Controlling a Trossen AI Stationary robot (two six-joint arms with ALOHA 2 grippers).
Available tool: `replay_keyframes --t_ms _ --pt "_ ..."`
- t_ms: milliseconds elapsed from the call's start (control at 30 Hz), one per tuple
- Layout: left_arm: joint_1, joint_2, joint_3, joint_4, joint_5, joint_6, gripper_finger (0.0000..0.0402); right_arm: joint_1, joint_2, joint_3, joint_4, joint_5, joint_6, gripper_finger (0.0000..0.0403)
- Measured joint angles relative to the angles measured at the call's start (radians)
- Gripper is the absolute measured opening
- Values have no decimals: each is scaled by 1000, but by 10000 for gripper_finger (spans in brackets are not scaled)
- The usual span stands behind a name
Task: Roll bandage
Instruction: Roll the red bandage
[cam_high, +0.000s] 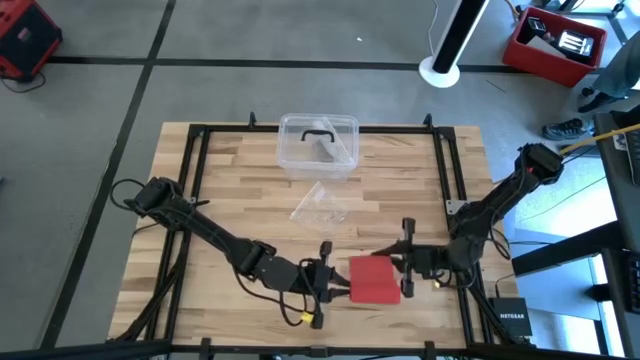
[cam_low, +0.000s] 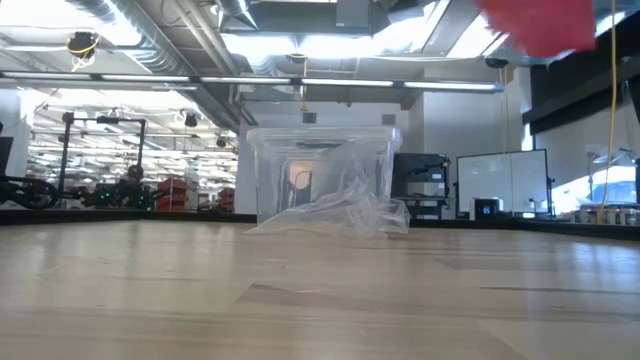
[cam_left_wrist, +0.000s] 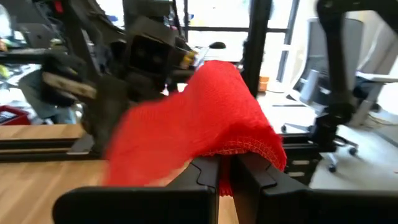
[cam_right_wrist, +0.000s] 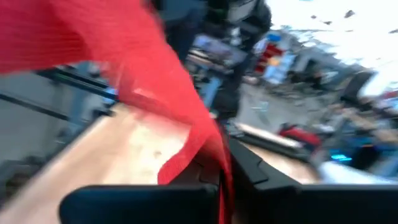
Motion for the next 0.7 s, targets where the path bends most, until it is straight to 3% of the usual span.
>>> replay_keyframes --t_ms 200,300,500,700 --pt "-24 0 0 -1 126 -49 13 -1 -40 22 1 150 -235 6" --pt "-36 0 0 2 132 -42 13 -15 -63 24 4 186 -270 9" --pt "-42 1 0 160 107 89 13 -28 -68 14 -95 171 -135 6" --pt "-20 -83 1 153 -116 171 13 -26 -59 13 -212 110 118 3"
